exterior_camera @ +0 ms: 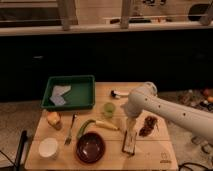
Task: Place banana in tray
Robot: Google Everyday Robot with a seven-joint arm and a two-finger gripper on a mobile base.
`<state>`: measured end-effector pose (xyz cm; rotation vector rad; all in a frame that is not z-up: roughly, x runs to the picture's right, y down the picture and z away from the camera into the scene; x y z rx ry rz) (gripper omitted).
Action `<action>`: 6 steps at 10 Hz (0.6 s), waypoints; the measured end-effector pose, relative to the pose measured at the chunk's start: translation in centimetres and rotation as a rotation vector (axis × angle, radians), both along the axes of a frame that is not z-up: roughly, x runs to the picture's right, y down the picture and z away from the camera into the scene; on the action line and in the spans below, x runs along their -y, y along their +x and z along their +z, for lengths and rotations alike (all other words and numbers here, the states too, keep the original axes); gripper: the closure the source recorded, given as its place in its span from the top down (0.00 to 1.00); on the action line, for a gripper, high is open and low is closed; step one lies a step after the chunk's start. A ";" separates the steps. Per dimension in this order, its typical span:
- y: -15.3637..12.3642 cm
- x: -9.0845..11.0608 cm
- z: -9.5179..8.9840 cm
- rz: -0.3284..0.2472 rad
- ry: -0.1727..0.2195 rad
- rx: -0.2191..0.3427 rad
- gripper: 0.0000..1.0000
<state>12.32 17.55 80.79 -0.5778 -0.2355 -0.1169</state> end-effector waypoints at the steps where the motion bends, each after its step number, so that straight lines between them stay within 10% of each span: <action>1: 0.0 -0.6 0.6 -0.004 -0.010 0.010 0.80; 6: -1.2 -1.1 1.4 -0.020 -0.024 0.057 0.80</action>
